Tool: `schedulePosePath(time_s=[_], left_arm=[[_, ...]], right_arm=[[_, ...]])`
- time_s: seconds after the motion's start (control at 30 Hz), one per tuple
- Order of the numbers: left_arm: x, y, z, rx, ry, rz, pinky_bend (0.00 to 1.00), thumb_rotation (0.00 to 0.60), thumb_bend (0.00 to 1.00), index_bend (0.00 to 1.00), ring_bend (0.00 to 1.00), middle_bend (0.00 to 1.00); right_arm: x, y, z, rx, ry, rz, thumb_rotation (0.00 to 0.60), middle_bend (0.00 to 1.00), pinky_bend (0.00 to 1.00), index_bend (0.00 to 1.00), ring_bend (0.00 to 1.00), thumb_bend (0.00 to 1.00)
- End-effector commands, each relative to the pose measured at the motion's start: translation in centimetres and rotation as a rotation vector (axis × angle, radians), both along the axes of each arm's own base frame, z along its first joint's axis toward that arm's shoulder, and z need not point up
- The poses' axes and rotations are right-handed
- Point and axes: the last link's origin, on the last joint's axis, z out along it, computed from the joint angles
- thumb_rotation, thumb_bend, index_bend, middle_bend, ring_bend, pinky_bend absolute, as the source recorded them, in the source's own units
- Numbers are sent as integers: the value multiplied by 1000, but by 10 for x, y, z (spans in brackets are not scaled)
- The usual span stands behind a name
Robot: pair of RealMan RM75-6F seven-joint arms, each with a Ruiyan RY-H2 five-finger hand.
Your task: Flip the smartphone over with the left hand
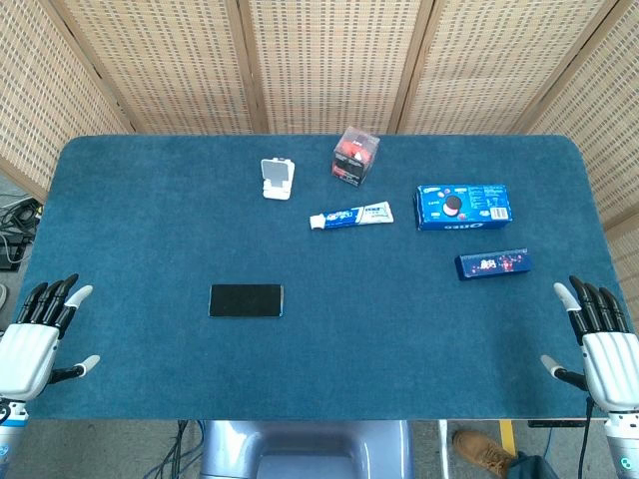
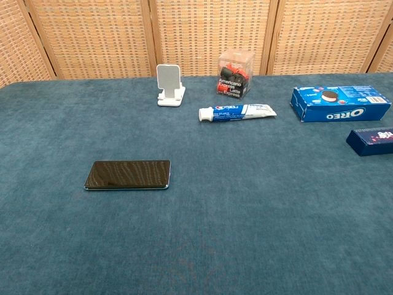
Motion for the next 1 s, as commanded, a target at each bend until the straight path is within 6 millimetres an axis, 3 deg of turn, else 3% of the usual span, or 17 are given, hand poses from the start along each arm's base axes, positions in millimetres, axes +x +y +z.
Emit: schedulePosePath(time_s=[0.03, 0.27, 0.4, 0.5, 0.57, 0.63, 0.77, 1.0], left_arm=[[0, 0, 0, 0, 0, 0, 0, 600, 0, 0, 0, 0], [-2, 3, -5, -16, 9, 3, 0, 600, 0, 0, 0, 0], [3, 16, -22, -69, 16, -17, 0, 600, 4, 0, 0, 0], [15, 36, -47, -136, -2, -49, 0, 600, 162, 0, 0, 0], [24, 48, -65, -186, -3, -67, 0, 600, 351, 0, 0, 0], [32, 58, -79, -223, 1, -88, 0, 600, 450, 0, 0, 0], [52, 78, -110, -276, 16, -134, 0, 600, 476, 0, 0, 0], [72, 97, -150, -346, 44, -157, 0, 600, 462, 0, 0, 0]], right_arm=[[0, 0, 0, 0, -1, -1, 600, 0, 0, 0, 0, 0], [0, 1, 0, 3, -7, -4, 600, 0, 0, 0, 0, 0], [1, 0, 1, 0, -11, -3, 600, 0, 0, 0, 0, 0], [-1, -2, 2, 1, -16, -13, 600, 0, 0, 1, 0, 0], [-3, -3, 2, 2, -18, -23, 600, 0, 0, 1, 0, 0], [-5, -5, 2, 2, -19, -29, 600, 0, 0, 1, 0, 0], [-9, -8, 3, 2, -25, -46, 600, 0, 0, 4, 0, 0], [-14, -10, 2, 10, -24, -64, 600, 0, 0, 7, 0, 0]])
